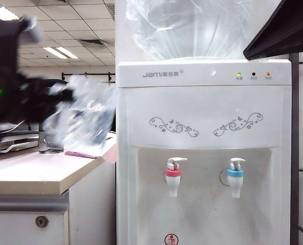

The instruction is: Pick up the plastic mug from the left desk, go to the hot water outlet of the water dispenser, press the vertical switch to get some water, then put the mug back on the desk.

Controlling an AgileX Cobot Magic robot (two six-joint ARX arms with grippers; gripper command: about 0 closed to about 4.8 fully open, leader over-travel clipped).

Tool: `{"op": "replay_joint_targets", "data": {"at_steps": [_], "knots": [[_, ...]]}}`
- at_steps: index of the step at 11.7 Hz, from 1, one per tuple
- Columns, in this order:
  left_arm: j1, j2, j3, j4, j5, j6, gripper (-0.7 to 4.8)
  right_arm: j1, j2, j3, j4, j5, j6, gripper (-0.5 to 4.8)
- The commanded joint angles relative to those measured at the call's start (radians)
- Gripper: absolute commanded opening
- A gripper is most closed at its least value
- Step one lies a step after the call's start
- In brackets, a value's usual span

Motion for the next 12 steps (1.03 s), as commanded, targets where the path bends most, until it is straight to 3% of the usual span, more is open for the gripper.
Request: {"op": "replay_joint_targets", "data": {"at_steps": [1,5,7,11,12], "knots": [[0.051,-0.028,-0.048,0.057,-0.014,-0.047,-0.05,0.001,-0.002,0.003,0.014,-0.002,0.003,-0.06],[0.184,-0.04,-0.07,0.057,-0.007,-0.054,-0.05,0.001,-0.002,0.003,0.014,-0.002,0.003,-0.06],[0.298,-0.037,-0.069,0.057,0.012,-0.04,-0.05,0.001,-0.002,0.003,0.014,-0.002,0.003,-0.06],[0.393,0.006,-0.065,0.057,0.008,-0.029,-0.05,0.001,-0.002,0.003,0.014,-0.002,0.003,-0.06],[0.397,0.033,-0.036,0.056,-0.003,0.023,-0.05,0.001,-0.002,0.003,0.014,-0.002,0.003,-0.06]]}}
